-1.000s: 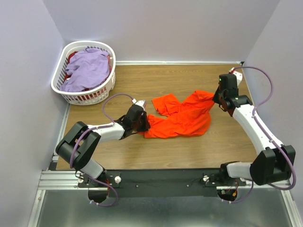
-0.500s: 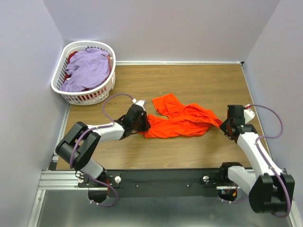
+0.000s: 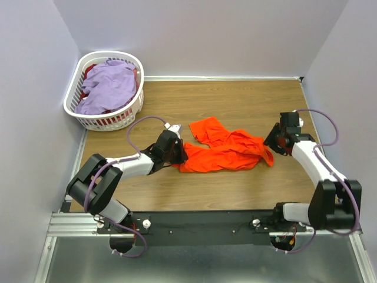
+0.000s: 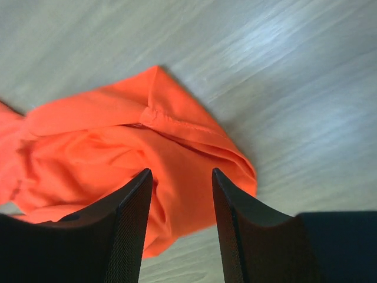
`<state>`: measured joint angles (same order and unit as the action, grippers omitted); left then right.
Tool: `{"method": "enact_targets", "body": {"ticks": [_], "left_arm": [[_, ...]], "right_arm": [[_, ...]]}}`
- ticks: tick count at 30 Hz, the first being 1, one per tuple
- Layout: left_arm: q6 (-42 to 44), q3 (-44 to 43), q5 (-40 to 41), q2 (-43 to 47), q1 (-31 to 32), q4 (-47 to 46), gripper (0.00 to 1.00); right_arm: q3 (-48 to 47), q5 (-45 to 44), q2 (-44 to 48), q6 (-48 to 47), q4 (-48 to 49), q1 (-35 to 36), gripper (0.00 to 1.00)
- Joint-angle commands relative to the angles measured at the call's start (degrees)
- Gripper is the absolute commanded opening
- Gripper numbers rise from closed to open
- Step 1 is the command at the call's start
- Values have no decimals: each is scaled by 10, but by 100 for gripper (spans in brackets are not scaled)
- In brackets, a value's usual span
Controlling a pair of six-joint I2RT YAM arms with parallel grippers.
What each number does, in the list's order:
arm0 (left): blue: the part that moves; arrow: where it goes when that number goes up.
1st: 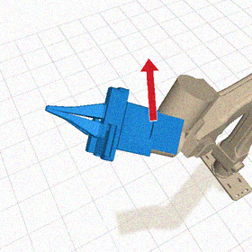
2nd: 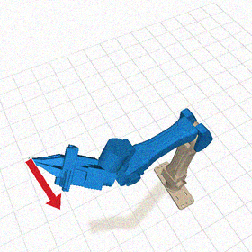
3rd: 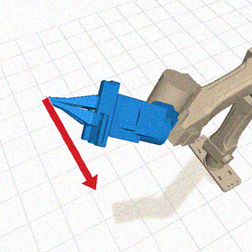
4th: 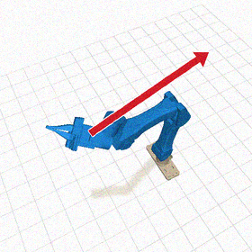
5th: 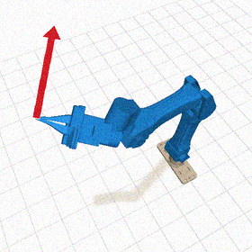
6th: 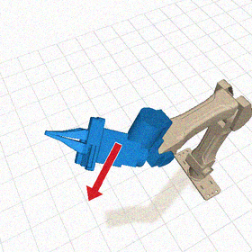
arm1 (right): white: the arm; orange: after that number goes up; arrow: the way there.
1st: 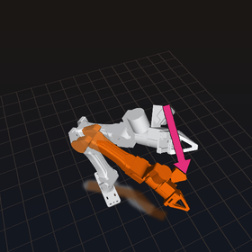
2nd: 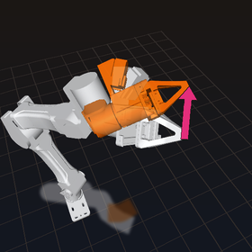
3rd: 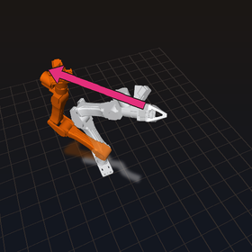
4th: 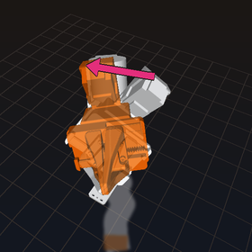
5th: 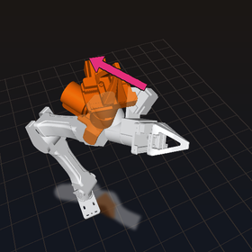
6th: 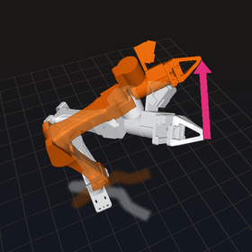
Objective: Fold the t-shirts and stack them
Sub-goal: Flatten the tshirt out
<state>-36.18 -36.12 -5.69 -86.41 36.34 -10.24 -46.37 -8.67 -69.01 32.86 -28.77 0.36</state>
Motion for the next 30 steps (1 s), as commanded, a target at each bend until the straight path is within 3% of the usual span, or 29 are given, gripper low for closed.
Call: {"method": "enact_targets", "body": {"ticks": [1, 10, 13, 19, 26, 30], "left_arm": [[11, 2, -21, -3, -3, -7, 6], [17, 0, -16, -28, -7, -5, 5], [20, 3, -20, -37, -29, -6, 0], [28, -3, -16, -42, -105, -2, 0], [26, -61, -15, -72, -133, 7, 0], [28, -62, -16, -47, -133, 14, 0]], "right_arm": [[-11, 75, -68, -38, 32, -1, 53], [-27, 17, -183, -41, 85, -1, 52], [-27, -5, -219, -33, 101, -1, 49], [-32, -76, -244, -6, 108, -1, 40], [6, -113, -174, 52, 107, -79, 40], [31, -120, -64, 67, 107, -88, 40]]}}
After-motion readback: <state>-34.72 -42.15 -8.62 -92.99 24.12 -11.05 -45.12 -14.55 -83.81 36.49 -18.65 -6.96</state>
